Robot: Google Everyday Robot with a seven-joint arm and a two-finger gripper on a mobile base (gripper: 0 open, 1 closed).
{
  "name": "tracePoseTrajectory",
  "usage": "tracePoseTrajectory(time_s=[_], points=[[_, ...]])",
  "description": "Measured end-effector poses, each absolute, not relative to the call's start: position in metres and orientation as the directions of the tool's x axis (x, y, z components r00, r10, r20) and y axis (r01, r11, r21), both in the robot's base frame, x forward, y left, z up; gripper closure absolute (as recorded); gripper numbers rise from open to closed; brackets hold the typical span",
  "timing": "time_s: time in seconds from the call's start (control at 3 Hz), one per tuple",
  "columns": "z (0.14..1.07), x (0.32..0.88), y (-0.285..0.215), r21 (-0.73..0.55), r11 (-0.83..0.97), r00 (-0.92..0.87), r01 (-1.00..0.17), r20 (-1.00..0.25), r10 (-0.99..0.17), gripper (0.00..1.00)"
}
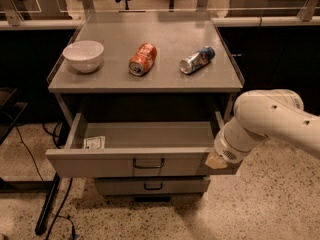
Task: Close top drawer
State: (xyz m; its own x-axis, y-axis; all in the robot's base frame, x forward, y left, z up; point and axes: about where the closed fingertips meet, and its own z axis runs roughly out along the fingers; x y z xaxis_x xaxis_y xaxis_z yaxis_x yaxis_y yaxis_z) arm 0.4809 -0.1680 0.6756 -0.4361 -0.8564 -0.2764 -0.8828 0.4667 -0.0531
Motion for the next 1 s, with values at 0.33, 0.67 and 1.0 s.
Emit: tracePoseTrajectory(time_s=[0.33,0.67,1.0], points=[[0.6756,0.4809,-0.1680,-0.053,0.467,-0.436,-0.883,-0.276,-0.856,0.28],[0.6757,0.4809,-0.1680,-0.053,0.467,-0.436,-0.883,-0.276,-0.856,0.05],[0.6757,0.4809,-0.1680,-0.053,0.467,-0.436,-0.883,-0.276,-0.856,0.00]])
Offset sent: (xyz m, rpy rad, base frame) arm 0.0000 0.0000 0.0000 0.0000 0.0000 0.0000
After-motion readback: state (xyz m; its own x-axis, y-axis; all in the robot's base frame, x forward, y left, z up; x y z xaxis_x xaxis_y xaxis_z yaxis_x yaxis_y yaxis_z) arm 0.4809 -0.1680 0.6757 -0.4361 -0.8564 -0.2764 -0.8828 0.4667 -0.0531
